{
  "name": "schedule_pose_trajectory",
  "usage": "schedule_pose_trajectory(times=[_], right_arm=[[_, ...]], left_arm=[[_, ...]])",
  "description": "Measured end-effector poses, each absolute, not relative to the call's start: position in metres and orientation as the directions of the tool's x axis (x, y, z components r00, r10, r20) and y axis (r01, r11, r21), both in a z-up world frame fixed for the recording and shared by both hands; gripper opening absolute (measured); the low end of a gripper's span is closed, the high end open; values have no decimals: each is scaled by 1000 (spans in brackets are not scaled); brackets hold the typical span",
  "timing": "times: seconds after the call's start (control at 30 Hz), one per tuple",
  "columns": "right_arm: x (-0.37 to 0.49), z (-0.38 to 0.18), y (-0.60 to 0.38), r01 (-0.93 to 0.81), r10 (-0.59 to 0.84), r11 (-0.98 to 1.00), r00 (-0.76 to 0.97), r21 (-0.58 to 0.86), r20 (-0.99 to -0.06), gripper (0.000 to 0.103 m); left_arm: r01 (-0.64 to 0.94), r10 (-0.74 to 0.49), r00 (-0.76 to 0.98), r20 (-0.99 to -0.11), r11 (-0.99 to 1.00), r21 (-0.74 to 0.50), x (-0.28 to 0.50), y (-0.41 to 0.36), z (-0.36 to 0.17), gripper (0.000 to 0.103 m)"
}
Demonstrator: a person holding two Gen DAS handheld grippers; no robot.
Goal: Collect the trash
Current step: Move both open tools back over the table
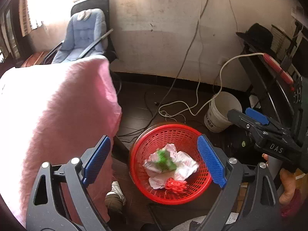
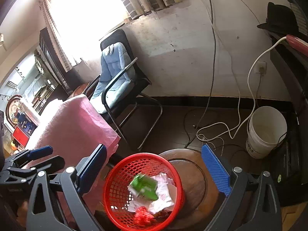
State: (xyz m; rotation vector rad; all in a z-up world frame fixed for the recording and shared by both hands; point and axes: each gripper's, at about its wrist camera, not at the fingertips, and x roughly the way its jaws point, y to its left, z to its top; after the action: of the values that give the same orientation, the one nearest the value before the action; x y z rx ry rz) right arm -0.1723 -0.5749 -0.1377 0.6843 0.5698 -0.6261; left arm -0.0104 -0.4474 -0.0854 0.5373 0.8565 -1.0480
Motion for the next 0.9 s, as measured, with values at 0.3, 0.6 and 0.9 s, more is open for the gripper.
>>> schedule_pose_trajectory(times=[0.3,0.6,0.9], right_arm=[[-163,-121,-558,662,-320,651,684,372,-656,97],[-167,-85,-533,623,-333,688,727,372,-601,97],[-171,-32,-486,566,-352,757,774,326,-526,97]], left_arm=[[877,-506,280,-815,481,3,8,-417,-71,89],[847,-531,345,-774,531,13,7,-372,-45,90],[819,-583,410,-702,573,2,0,-321,-6,92]])
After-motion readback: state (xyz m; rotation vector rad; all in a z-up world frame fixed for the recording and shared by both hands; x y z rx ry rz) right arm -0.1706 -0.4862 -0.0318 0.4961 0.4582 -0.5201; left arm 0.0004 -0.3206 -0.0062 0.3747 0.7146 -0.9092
